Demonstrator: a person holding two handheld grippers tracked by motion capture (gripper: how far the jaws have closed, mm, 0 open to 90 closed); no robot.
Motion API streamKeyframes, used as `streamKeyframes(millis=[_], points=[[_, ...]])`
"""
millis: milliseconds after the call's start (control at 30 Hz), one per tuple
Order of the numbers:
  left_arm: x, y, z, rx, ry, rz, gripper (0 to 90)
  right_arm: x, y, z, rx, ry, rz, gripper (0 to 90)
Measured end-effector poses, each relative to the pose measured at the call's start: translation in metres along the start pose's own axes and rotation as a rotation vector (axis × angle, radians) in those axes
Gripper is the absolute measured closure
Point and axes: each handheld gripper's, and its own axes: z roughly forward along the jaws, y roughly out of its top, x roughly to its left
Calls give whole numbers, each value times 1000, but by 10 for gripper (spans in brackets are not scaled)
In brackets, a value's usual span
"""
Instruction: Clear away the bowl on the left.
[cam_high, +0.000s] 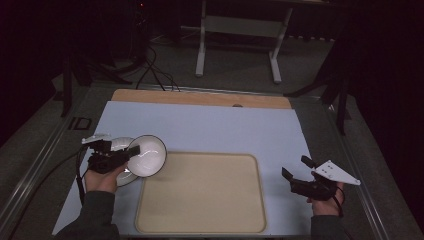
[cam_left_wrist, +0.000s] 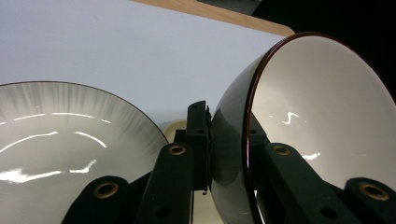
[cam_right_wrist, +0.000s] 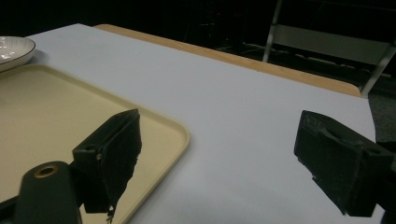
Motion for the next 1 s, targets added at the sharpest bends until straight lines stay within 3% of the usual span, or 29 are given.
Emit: streamKeyframes(millis=[1000], points=[[-23, -2, 15, 34, -35, 53, 803, 0, 0, 0, -2, -2, -1, 146]])
